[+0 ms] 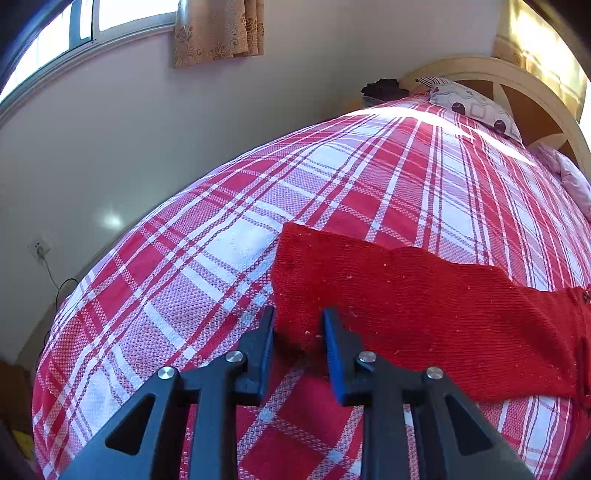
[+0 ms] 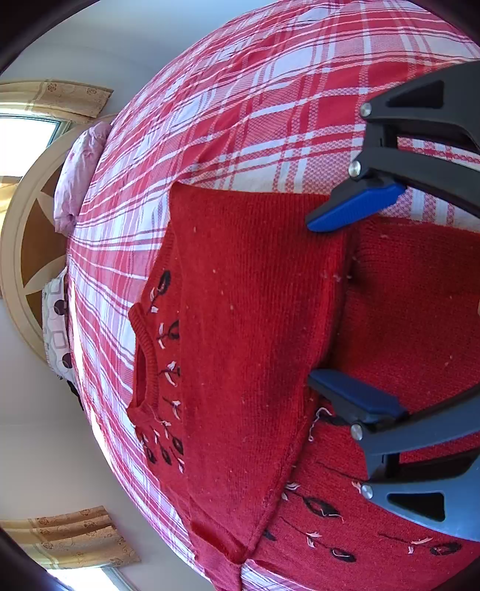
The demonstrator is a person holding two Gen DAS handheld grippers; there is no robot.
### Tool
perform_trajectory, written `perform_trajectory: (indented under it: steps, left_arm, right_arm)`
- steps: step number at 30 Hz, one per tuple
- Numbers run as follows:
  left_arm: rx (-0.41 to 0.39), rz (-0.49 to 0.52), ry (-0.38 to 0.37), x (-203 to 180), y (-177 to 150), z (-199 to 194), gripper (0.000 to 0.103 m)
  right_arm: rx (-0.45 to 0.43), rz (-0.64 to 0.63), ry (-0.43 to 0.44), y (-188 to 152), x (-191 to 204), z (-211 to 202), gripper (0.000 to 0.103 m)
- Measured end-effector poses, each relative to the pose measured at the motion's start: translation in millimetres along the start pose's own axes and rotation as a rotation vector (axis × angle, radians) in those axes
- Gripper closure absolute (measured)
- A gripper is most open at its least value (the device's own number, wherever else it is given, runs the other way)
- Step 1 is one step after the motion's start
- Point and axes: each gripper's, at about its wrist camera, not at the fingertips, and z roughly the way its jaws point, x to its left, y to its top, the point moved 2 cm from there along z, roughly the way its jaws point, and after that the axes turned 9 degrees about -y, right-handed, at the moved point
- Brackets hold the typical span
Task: Fold small clothes
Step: 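Grasp the other sleeve cuff with the left tool and lift it, then fold the held sleeve down across the sweater body, open the left tool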
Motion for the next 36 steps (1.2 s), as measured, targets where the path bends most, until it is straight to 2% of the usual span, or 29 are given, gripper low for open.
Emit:
perform_trajectory:
  steps: [5, 8, 9, 10, 11, 19, 24, 28, 36]
  left_arm:
    - [0.0, -0.041, 0.004, 6.0, 0.1, 3.8, 0.076]
    - [0.0, -0.032, 0.0, 5.2, 0.0, 2.6, 0.076]
    - [-0.002, -0.023, -0.008, 4.3, 1.0, 2.1, 0.078]
    - [-0.006, -0.023, -0.029, 4.1, 1.1, 0.6, 0.087]
    - [-0.011, -0.029, -0.047, 3.8, 1.5, -1.4, 0.088]
    - [-0.079, -0.089, -0.148, -9.1, 10.8, -31.4, 0.091]
    - [-0.115, -0.081, -0.266, -44.2, 20.0, -64.1, 0.091]
    - [-0.138, -0.049, -0.375, -89.5, 23.5, -96.3, 0.091]
    - [-0.172, 0.018, -0.564, -186.0, 32.4, -146.0, 0.091]
  right_arm:
    - [-0.001, -0.009, -0.003, -0.7, 0.8, 0.2, 0.022]
    - [-0.002, -0.01, -0.005, -1.3, 0.8, 0.0, 0.021]
    - [-0.002, -0.009, -0.004, -1.3, 0.9, 0.0, 0.021]
    - [-0.002, -0.009, -0.004, -1.3, 1.0, 0.0, 0.021]
    - [-0.002, -0.01, -0.005, -1.3, 1.0, 0.0, 0.021]
    - [-0.003, -0.01, -0.005, -1.5, 1.2, 0.0, 0.021]
    - [-0.006, -0.009, -0.004, -2.0, 0.6, -1.0, 0.021]
    - [-0.022, 0.016, 0.017, -1.6, -4.0, -6.1, 0.021]
    - [-0.114, 0.17, 0.069, -1.0, -31.9, -39.7, 0.019]
